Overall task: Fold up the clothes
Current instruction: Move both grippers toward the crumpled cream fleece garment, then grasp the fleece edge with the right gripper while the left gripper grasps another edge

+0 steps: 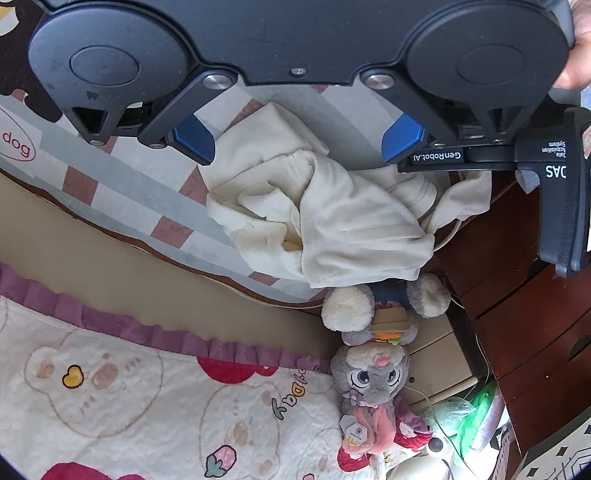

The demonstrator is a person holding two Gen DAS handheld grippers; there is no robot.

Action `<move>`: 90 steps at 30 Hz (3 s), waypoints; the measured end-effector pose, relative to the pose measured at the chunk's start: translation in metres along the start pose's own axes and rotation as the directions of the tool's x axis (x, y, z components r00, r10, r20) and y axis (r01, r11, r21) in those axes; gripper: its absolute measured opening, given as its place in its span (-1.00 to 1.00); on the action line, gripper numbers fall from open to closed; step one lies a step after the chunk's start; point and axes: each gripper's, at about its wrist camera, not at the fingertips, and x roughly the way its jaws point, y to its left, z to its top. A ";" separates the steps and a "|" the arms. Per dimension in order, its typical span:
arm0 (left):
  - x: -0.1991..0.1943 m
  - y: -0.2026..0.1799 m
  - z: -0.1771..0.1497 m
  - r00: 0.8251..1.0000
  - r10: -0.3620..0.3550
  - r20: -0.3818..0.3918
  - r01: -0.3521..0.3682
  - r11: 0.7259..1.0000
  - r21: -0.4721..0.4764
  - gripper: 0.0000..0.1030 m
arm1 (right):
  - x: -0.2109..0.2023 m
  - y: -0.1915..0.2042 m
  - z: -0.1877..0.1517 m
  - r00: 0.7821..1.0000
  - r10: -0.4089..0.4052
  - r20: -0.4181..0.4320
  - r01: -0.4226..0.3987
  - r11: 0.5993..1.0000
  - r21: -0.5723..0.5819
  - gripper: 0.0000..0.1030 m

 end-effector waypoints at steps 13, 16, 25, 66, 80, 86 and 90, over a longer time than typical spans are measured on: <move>0.010 0.007 -0.003 1.000 -0.012 -0.027 0.011 0.999 -0.043 1.00 | 0.004 -0.003 -0.003 1.000 0.013 -0.003 -0.013 1.000 0.019 0.85; 0.013 0.009 -0.003 0.999 -0.019 -0.036 0.017 0.998 -0.063 1.00 | 0.005 -0.005 -0.004 1.000 0.031 -0.002 -0.031 0.999 0.029 0.83; 0.024 0.010 -0.005 0.998 -0.002 -0.057 -0.003 0.997 -0.083 1.00 | 0.010 -0.006 -0.007 1.000 0.026 -0.014 -0.025 0.999 0.039 0.83; 0.168 0.074 0.047 0.946 -0.287 0.148 0.315 0.920 -0.231 0.44 | 0.197 0.010 -0.007 0.964 0.210 -0.162 -0.249 0.928 -0.279 -0.33; 0.183 0.062 0.064 0.884 -0.455 0.109 0.468 0.854 -0.230 -0.64 | 0.210 -0.034 -0.021 0.952 0.307 -0.024 -0.306 0.952 0.017 -0.59; 0.156 0.050 0.064 0.818 -0.559 0.135 0.574 0.787 -0.225 -0.66 | 0.188 -0.056 -0.030 0.916 0.401 0.014 -0.398 0.903 0.159 -0.73; 0.138 0.033 0.062 0.757 -0.637 0.146 0.653 0.733 -0.190 -0.66 | 0.170 -0.064 -0.033 0.872 0.482 0.085 -0.487 0.841 0.236 -0.78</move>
